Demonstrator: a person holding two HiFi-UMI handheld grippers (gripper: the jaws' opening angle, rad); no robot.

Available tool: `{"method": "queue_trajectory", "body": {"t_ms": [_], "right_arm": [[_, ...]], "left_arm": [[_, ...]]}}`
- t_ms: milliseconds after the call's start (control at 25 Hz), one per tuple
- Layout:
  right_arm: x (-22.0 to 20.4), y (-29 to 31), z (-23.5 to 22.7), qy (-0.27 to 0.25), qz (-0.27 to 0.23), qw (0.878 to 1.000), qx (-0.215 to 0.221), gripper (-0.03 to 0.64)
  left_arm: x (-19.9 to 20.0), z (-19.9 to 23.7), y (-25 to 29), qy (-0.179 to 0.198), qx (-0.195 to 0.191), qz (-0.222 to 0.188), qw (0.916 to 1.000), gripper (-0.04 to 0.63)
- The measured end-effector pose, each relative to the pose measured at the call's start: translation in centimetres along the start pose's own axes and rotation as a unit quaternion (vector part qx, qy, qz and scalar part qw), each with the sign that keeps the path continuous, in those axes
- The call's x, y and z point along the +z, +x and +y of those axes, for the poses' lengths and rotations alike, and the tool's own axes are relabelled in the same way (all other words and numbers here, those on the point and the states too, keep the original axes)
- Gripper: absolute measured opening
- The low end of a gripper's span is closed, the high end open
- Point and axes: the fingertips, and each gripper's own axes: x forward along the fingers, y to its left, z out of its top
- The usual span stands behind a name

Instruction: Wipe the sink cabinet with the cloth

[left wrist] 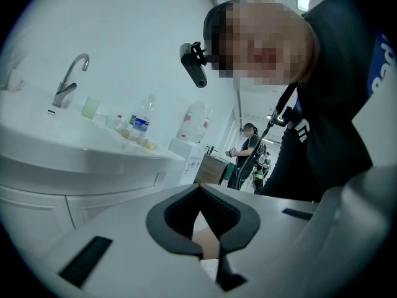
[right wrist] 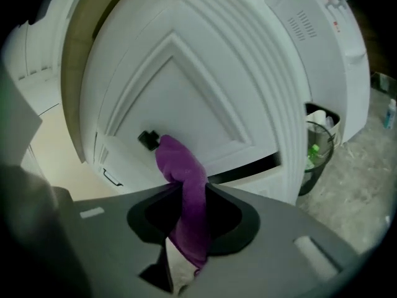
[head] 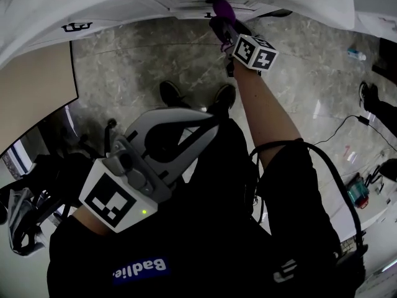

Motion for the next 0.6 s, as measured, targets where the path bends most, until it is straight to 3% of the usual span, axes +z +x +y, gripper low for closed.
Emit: {"method": "queue_trajectory", "body": {"t_ms": [200,320,600], "right_arm": [[-2.8,5.1,8.5,-0.031,0.058,0.995,0.068,0.101],[-3.4,7.2,10.7,-0.059,0.087,0.991,0.081,0.101],[0.8,4.7,2.8,-0.013,0.044,0.999,0.016,0.103]], "left_arm": [[0.4,1.4,-1.5,-0.002,0.02,0.001,0.9998,0.002],[0.2,2.0,-2.1,-0.001,0.027,0.006,0.9996,0.002],[0.4,1.4,-1.1,-0.01,0.03,0.004,0.9995,0.002]]}}
